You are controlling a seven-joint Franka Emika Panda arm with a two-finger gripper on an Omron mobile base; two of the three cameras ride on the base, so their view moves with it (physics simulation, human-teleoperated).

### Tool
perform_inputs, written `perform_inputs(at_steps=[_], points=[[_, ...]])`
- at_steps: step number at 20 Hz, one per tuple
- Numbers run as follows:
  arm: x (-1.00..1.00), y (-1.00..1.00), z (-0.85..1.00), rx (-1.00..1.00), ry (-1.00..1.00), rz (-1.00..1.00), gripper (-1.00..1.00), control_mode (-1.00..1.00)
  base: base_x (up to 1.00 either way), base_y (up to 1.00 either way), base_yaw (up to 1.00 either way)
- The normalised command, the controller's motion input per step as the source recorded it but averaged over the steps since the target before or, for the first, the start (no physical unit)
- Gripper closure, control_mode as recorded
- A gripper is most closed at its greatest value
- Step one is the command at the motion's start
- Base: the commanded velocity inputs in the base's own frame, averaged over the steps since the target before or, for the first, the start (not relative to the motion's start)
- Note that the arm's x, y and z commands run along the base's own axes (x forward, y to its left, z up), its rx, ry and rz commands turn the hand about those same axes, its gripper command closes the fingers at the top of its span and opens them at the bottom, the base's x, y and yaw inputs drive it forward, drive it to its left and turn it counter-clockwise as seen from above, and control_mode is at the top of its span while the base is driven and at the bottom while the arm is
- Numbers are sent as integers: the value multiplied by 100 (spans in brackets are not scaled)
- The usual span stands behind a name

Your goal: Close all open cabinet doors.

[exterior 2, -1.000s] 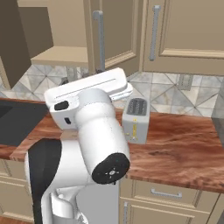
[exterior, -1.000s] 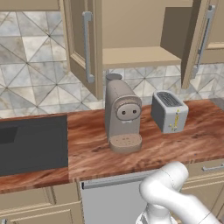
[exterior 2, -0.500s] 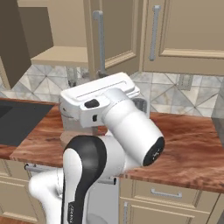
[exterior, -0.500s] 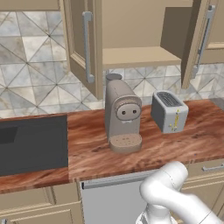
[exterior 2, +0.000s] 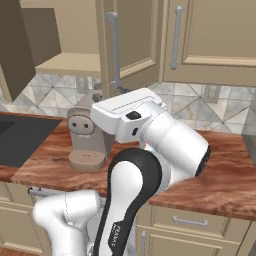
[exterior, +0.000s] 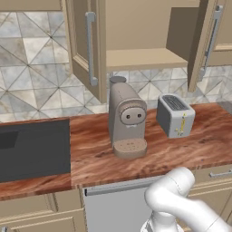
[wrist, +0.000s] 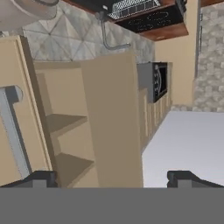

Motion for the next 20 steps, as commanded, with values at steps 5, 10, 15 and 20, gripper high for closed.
perform_inputs(at_steps=[5, 10, 15, 20], points=[[57, 0, -24, 0, 0, 5, -100, -100, 0, 0, 0], [69, 0, -22, 0, 0, 6, -100, -100, 0, 0, 0], [71, 0, -28, 0, 0, 9, -100, -100, 0, 0, 0], [68, -1, -23, 0, 0, 9, -100, -100, 0, 0, 0]])
